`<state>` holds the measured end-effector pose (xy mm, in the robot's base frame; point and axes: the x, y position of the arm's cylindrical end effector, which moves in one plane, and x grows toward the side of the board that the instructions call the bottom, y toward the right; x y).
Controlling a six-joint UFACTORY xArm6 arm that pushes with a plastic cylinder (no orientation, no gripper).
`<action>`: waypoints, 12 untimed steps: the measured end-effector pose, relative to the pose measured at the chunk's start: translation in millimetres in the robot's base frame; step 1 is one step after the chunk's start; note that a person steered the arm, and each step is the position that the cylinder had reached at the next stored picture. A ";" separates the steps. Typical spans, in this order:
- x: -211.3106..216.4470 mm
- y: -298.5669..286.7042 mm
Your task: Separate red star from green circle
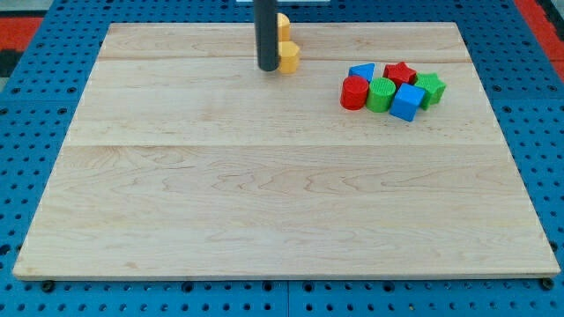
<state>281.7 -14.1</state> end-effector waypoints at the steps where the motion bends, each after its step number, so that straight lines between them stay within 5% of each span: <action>1: 5.0 -19.4; 2: 35.8 -27.6; 4: 27.9 67.7; 6: -52.7 153.2; 8: -19.6 253.7; 9: 29.5 253.1; 12: 61.3 134.2</action>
<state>343.1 120.2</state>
